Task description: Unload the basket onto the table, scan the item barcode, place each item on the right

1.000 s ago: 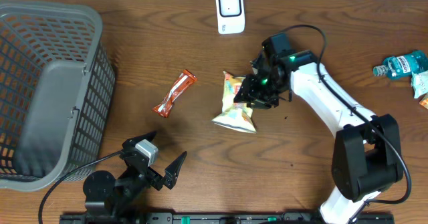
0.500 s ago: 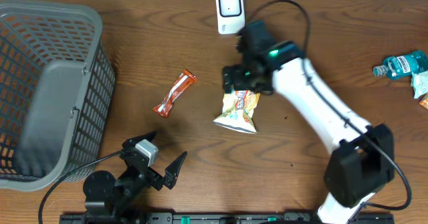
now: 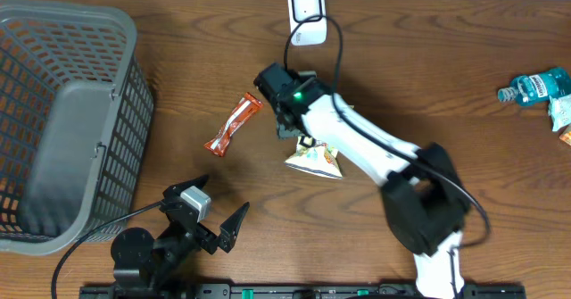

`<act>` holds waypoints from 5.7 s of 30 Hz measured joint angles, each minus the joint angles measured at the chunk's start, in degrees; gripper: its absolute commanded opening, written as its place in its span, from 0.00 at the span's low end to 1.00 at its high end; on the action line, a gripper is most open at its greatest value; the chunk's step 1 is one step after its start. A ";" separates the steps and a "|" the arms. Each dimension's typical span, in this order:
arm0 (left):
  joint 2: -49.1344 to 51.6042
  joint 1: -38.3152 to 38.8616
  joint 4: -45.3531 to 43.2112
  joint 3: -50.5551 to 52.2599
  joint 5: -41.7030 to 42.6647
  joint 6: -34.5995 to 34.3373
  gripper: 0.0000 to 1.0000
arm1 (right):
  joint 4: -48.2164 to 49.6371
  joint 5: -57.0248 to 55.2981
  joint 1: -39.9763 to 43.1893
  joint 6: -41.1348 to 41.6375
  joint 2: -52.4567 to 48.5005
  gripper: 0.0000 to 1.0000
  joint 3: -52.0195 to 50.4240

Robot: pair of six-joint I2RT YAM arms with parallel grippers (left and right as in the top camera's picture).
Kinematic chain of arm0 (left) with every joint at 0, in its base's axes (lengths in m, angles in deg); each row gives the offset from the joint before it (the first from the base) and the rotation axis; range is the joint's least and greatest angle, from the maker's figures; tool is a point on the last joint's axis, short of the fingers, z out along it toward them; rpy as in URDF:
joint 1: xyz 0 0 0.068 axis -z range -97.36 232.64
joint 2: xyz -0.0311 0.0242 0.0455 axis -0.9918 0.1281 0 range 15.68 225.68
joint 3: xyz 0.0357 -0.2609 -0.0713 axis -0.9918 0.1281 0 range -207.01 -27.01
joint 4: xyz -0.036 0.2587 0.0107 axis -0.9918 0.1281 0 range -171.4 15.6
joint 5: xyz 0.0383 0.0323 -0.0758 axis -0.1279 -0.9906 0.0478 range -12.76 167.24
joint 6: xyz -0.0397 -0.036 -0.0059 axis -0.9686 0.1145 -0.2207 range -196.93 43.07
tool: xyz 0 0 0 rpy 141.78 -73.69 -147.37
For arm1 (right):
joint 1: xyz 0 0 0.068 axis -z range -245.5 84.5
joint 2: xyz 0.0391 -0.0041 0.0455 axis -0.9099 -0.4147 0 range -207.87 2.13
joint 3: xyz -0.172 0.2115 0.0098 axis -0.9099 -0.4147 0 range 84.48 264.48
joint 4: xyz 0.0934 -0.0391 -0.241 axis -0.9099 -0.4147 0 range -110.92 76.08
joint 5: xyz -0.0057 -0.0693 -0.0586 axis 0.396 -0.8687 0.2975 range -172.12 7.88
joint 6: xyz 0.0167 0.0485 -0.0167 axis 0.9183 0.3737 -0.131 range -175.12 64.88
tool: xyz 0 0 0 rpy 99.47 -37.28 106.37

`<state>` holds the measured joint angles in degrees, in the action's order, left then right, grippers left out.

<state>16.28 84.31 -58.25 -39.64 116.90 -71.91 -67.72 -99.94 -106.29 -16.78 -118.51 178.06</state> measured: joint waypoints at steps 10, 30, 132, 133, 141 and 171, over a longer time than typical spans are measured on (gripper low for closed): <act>0.00 0.00 0.00 0.00 0.02 0.00 0.98 | -12.17 -2.27 -0.63 9.14 -9.53 0.33 6.49; 0.00 0.00 0.00 0.00 0.02 0.00 0.98 | -18.73 61.86 13.60 -38.38 -11.13 0.01 16.22; 0.00 0.00 0.00 0.00 0.02 0.00 0.98 | -41.18 0.33 20.70 5.95 0.20 0.52 25.44; 0.00 0.00 0.02 0.00 0.02 0.00 0.98 | -40.89 0.26 21.94 5.01 0.98 0.62 25.62; 0.00 0.00 0.00 0.00 0.02 0.00 0.98 | -33.92 1.01 16.55 -4.92 -0.44 0.99 25.00; 0.00 0.00 0.00 0.00 0.02 0.00 0.98 | -36.11 -13.40 11.30 -16.37 -25.16 0.01 23.52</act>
<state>16.28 84.31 -58.25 -39.64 116.92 -71.91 -103.83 -113.34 -94.99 -33.15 -143.67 201.58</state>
